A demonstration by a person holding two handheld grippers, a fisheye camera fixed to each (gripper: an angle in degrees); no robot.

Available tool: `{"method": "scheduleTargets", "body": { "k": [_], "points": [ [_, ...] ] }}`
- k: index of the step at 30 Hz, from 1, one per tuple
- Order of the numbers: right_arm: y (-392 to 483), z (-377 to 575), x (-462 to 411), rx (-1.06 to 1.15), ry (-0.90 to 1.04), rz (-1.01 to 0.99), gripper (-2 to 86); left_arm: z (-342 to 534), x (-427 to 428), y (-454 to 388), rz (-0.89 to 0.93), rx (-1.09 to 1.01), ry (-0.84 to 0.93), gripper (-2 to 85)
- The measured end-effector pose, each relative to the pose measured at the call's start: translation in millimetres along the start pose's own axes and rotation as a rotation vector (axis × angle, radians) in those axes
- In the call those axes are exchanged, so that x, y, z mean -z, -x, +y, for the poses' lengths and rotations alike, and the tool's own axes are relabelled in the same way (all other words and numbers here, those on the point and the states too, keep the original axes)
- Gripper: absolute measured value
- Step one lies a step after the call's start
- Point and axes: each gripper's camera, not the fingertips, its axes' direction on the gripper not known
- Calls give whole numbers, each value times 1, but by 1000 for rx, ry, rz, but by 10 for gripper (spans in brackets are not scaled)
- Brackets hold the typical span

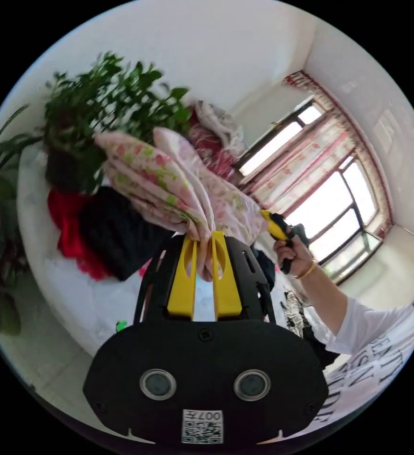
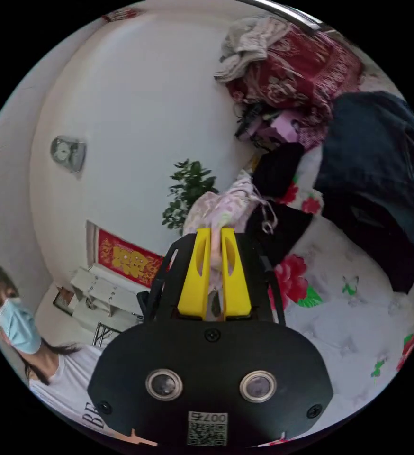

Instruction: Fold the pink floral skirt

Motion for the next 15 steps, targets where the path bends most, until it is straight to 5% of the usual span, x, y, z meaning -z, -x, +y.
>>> {"method": "scheduleTargets", "body": {
  "k": [3,7,15],
  "points": [
    [-56,41,-5,-97,30,103,30,60,-64,53,-9,222,224,63],
    [-102,136,32,-126,102,234,42,132,-97,63,-83,261,361,61],
    [-135,432,248,-394,71,661,62,214,-195,-55,-211,-360,752,62]
  ]
}}
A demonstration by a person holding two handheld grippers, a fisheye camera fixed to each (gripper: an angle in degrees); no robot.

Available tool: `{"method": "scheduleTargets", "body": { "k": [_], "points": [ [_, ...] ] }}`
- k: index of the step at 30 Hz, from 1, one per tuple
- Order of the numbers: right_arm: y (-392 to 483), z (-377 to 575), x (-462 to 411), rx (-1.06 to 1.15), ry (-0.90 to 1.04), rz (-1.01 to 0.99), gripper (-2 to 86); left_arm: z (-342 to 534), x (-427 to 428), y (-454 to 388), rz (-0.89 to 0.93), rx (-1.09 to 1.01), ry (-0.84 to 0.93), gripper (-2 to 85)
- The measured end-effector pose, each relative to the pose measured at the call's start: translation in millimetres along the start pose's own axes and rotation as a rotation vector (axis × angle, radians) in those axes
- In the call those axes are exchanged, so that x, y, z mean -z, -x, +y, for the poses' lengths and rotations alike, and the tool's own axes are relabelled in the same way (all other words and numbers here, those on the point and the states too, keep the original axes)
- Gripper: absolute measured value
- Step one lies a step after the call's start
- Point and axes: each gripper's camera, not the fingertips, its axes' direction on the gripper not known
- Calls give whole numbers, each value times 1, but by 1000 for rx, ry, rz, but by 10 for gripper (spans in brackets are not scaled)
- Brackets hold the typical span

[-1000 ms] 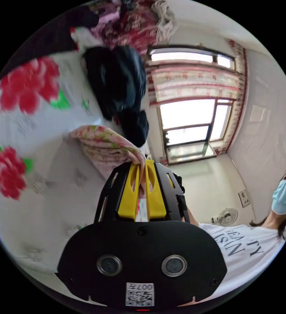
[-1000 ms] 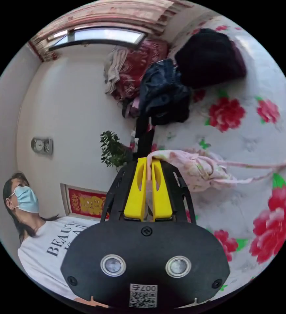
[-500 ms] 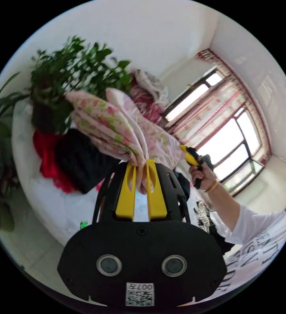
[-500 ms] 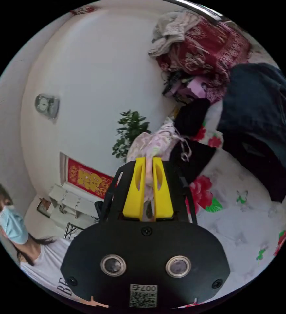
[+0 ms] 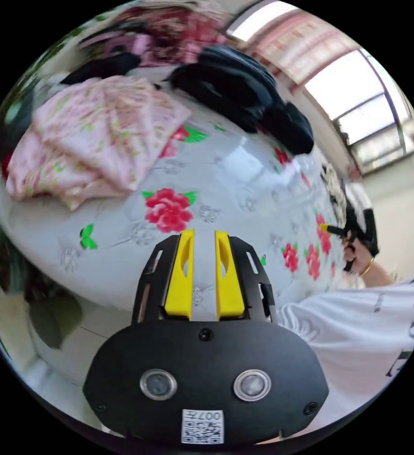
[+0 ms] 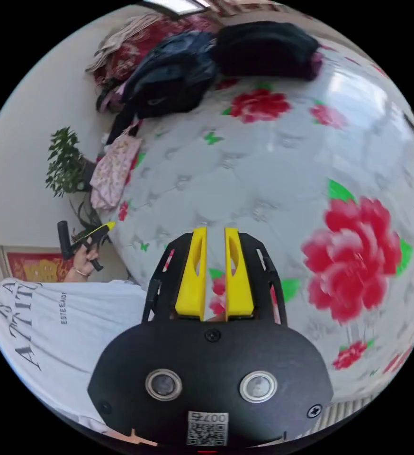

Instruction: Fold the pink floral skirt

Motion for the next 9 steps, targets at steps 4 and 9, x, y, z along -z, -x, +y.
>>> {"method": "scheduleTargets", "body": {
  "k": [4,9],
  "points": [
    [-74,78,83,-185,-171,100,67,-24,-48,-93,-74,-292,110,72],
    [-151,140,208,-317,-391,244,77,-26,-121,-217,-98,-488,215,71]
  ]
}}
